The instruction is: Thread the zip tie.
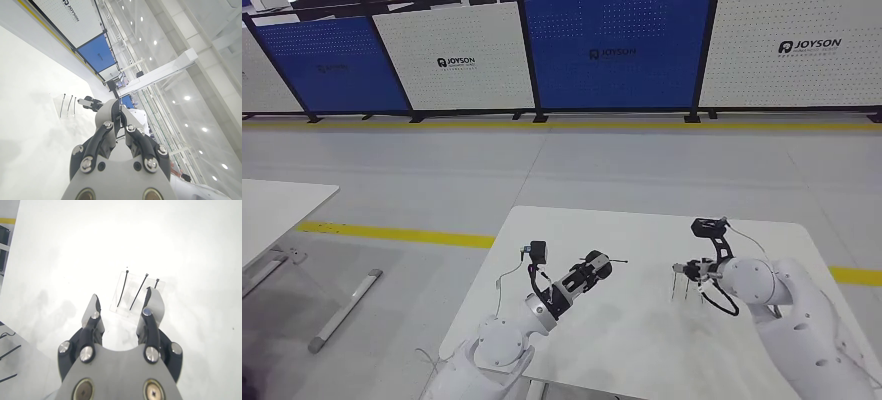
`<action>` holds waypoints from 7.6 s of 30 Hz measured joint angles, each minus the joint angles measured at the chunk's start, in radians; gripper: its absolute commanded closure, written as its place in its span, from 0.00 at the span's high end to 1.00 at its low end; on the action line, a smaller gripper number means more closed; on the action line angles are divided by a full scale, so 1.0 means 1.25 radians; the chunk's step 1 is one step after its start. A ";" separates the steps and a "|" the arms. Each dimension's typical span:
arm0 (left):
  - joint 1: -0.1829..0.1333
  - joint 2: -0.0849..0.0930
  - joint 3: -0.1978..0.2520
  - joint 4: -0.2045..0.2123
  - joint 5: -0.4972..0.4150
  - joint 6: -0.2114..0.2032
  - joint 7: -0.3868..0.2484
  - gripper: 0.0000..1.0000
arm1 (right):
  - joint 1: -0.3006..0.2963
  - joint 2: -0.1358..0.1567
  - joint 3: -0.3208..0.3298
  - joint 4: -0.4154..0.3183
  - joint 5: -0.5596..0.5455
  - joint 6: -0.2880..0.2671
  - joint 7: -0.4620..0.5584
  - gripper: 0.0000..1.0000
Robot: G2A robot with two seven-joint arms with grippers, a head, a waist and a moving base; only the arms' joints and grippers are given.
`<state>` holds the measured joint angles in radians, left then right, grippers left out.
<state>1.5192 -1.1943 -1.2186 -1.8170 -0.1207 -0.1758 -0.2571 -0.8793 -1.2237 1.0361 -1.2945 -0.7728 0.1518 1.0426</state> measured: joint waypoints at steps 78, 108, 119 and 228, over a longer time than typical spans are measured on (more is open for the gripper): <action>0.000 0.000 0.000 0.000 0.000 0.000 0.000 0.00 | 0.275 -0.166 -0.225 0.532 0.038 0.022 0.020 0.21; 0.000 0.000 0.000 0.000 0.000 0.000 0.000 0.00 | 0.298 -0.203 -0.228 0.624 0.036 -0.028 -0.034 0.00; 0.000 0.000 0.000 0.000 0.000 0.000 0.000 0.00 | 0.216 -0.150 -0.156 0.472 0.005 -0.005 -0.047 0.00; -0.036 -0.013 0.111 0.042 0.268 0.105 0.123 0.00 | -0.402 -0.016 0.177 -0.320 -0.117 -0.160 -0.645 0.00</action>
<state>1.4740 -1.2109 -1.0794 -1.7645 0.2142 -0.0443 -0.1035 -1.3818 -1.2432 1.2579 -1.6941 -0.9193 -0.0481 0.2365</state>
